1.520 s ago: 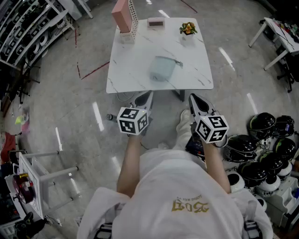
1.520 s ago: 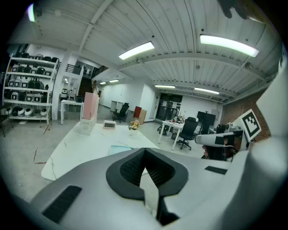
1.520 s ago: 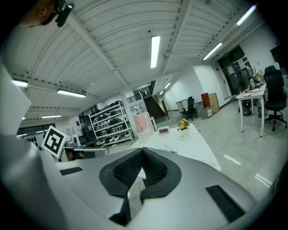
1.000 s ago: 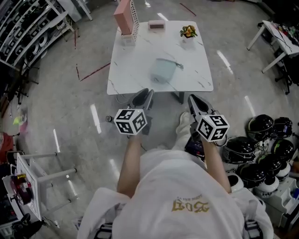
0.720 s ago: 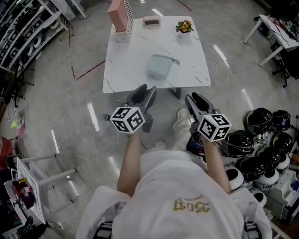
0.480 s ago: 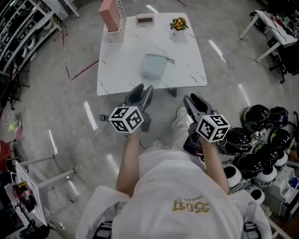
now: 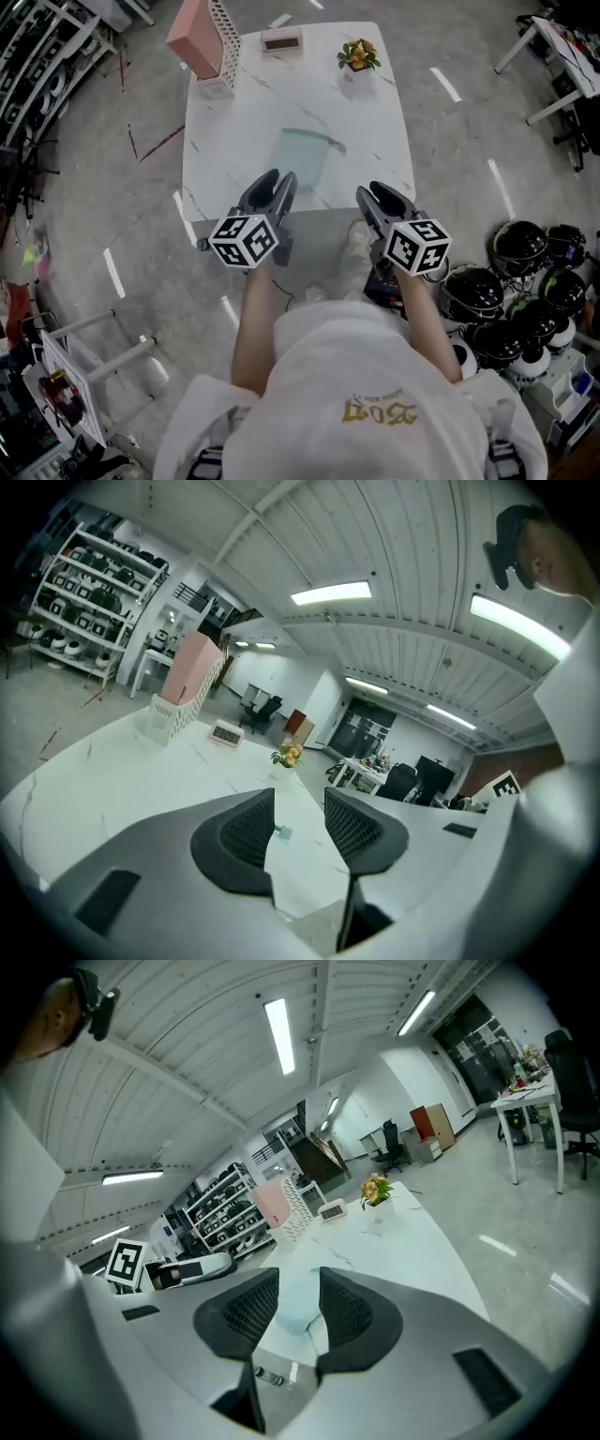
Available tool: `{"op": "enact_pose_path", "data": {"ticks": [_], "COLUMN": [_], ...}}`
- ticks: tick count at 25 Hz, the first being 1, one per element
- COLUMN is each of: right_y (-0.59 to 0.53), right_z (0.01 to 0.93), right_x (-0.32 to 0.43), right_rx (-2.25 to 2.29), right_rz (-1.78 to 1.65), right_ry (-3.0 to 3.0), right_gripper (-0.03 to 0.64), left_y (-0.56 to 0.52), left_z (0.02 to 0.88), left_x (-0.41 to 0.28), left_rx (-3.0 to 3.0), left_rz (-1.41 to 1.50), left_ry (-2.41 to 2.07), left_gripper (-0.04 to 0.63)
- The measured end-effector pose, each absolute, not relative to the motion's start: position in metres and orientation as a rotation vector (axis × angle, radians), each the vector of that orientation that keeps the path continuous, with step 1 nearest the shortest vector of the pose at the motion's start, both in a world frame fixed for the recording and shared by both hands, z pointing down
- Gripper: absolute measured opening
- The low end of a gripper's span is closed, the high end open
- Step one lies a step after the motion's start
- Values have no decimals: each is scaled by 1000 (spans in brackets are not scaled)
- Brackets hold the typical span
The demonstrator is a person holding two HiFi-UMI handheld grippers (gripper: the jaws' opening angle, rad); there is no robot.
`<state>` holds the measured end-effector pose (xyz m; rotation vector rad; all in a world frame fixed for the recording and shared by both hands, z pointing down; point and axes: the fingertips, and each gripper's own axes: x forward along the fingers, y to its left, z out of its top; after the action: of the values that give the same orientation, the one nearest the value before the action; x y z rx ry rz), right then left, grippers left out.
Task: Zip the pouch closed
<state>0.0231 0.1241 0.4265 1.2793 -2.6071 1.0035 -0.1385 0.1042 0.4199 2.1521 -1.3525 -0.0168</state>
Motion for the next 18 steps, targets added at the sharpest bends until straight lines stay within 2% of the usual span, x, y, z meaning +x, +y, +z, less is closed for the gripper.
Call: {"op": "enact_pose_path", "data": {"ticks": [8,18], "right_y": [23,-31], "right_z": [433,458], "right_x": [21,17], "right_rx": [1115,969], "right_rz": [1019,1108], "right_ry": [-2627,-2594], "right_gripper": [133,133], "left_y": [22,-23], "left_z": [435,451], "left_x": [-140,-136], "left_rx": [2067,2008], "left_rz": [96,279], "left_ry": [-1448,-1517], "left_gripper": [172,166]}}
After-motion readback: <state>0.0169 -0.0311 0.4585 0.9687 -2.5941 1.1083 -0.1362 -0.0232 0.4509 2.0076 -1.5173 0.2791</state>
